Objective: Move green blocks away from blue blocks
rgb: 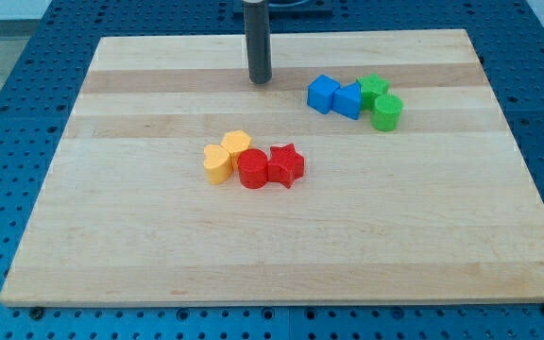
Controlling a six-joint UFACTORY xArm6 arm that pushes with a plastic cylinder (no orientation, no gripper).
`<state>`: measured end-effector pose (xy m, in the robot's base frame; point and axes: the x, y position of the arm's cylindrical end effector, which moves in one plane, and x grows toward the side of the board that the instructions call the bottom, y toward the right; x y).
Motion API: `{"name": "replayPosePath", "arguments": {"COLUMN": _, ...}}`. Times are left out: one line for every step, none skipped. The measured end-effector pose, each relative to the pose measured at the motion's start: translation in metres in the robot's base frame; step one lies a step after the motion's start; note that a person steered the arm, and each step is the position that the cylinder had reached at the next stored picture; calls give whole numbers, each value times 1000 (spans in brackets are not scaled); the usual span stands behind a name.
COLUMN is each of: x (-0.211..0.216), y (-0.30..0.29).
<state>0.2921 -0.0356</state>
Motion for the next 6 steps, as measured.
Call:
{"name": "replayPosePath", "arguments": {"x": 0, "y": 0}}
{"name": "replayPosePath", "arguments": {"x": 0, "y": 0}}
{"name": "replayPosePath", "arguments": {"x": 0, "y": 38}}
{"name": "replayPosePath", "arguments": {"x": 0, "y": 59}}
{"name": "replayPosePath", "arguments": {"x": 0, "y": 60}}
{"name": "replayPosePath", "arguments": {"x": 11, "y": 69}}
